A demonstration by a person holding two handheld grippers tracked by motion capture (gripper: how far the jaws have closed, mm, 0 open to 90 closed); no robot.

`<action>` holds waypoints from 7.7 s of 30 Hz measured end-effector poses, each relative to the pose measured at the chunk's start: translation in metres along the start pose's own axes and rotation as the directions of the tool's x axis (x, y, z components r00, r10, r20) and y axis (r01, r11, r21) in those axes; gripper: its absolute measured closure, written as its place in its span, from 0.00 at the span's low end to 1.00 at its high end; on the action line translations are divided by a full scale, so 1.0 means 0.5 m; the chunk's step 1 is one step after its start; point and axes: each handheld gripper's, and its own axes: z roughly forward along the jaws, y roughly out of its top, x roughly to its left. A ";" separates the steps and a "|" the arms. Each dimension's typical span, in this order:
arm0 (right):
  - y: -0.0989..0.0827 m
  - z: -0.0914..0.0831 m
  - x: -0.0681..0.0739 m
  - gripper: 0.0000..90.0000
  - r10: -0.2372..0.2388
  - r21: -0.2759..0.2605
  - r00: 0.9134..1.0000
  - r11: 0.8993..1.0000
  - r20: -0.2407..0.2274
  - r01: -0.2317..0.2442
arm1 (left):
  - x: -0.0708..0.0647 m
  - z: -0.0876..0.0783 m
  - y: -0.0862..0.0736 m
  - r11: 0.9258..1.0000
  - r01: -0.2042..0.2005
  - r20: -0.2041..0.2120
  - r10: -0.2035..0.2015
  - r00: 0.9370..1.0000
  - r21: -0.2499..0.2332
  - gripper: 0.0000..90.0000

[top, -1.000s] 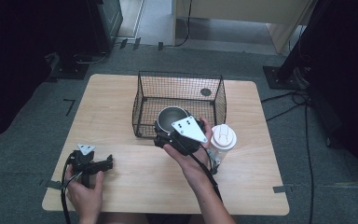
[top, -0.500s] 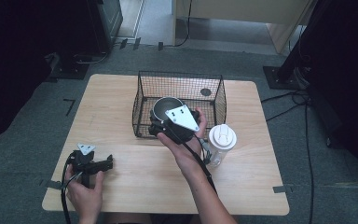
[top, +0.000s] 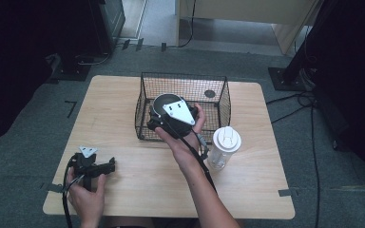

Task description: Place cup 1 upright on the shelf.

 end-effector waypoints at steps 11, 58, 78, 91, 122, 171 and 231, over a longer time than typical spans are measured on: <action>0.006 0.034 0.011 0.07 0.006 0.009 1.000 1.000 -0.001 -0.006 | 0.000 0.000 0.000 1.000 0.000 0.000 0.000 1.000 0.000 0.00; -0.013 0.184 0.016 0.07 0.019 0.032 0.997 0.999 0.068 -0.021 | 0.000 0.000 0.000 1.000 -0.001 -0.001 0.001 1.000 -0.001 0.00; -0.048 0.246 -0.004 0.07 0.079 0.129 0.993 0.988 0.083 -0.089 | 0.000 0.000 0.000 1.000 -0.003 0.000 0.003 1.000 0.001 0.00; -0.042 0.277 -0.013 0.07 0.106 0.107 0.991 0.988 0.076 -0.114 | 0.000 0.000 0.000 1.000 -0.003 0.000 0.003 1.000 0.001 0.00; -0.102 0.340 -0.013 0.07 0.047 0.178 0.998 0.983 0.028 -0.051 | 0.000 0.001 0.001 1.000 -0.004 0.000 0.004 1.000 0.001 0.00; -0.023 0.227 0.003 0.00 0.078 0.003 0.993 0.997 0.083 -0.079 | 0.000 0.002 0.002 1.000 -0.007 0.003 0.007 1.000 -0.001 0.00; -0.172 -0.080 0.049 0.00 0.023 0.042 0.999 0.999 -0.028 -0.022 | -0.001 0.003 0.003 1.000 -0.005 0.002 0.005 1.000 0.000 0.00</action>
